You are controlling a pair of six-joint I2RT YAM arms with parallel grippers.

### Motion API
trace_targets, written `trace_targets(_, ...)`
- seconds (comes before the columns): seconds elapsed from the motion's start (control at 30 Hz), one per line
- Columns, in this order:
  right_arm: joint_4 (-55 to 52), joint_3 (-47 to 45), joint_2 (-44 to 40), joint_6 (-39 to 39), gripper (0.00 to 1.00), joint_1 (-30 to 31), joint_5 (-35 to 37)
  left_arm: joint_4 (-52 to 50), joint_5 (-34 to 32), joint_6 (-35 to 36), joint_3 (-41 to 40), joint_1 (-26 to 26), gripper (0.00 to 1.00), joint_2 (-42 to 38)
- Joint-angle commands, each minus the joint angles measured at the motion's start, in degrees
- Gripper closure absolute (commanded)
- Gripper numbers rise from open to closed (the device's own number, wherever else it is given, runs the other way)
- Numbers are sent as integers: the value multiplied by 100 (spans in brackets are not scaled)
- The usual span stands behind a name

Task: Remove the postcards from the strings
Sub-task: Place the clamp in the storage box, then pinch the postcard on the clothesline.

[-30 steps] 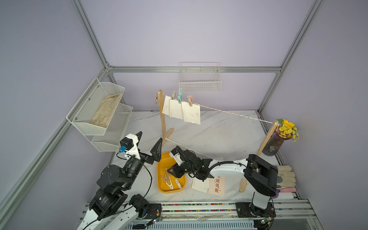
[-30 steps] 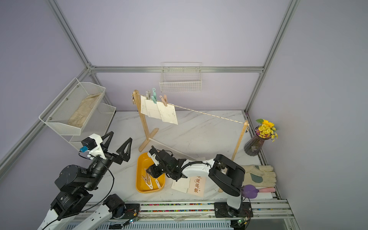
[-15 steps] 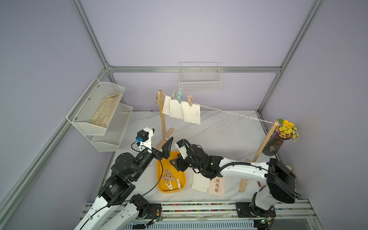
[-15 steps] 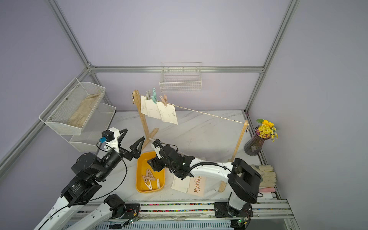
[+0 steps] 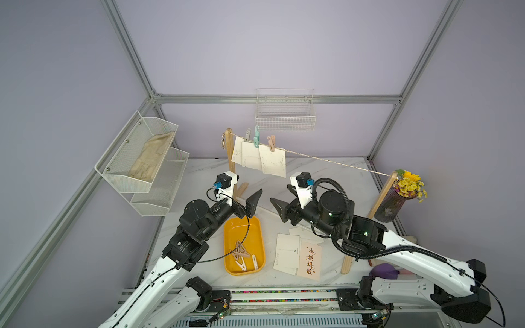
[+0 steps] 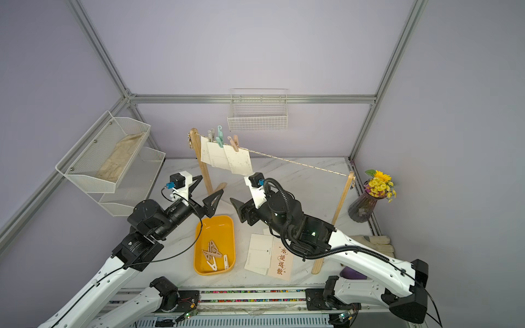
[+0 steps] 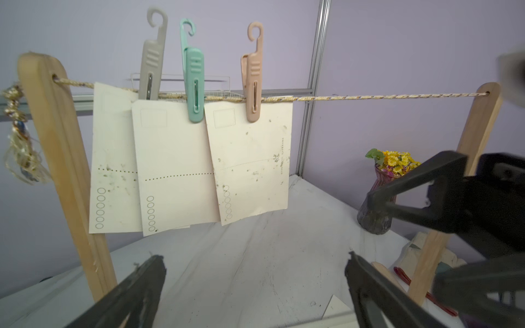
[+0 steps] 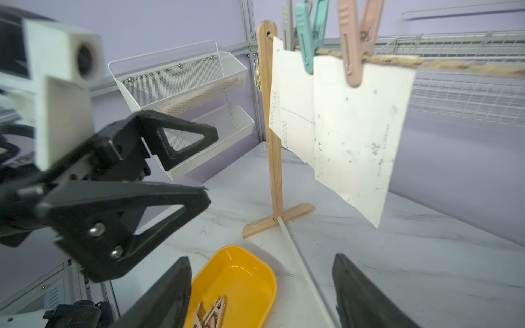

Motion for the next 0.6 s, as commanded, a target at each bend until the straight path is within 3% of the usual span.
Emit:
trace_targets(0.0, -204, 180, -294, -233, 23, -27, 257, 859, 803, -469, 149, 372, 0, 191)
trace_targets(0.1, -351, 570, -221, -267, 24, -42, 36, 1265, 1251, -827, 134, 628, 0, 503)
trace_targets(0.3, -1102, 2113, 643, 210, 27, -188, -674, 1778, 2130, -837, 316, 844, 7, 1205)
trace_targets(0.57, -1686, 3822, 1773, 575, 30, -1406, -2568, 2049, 2380, -746, 586, 992, 17, 1665)
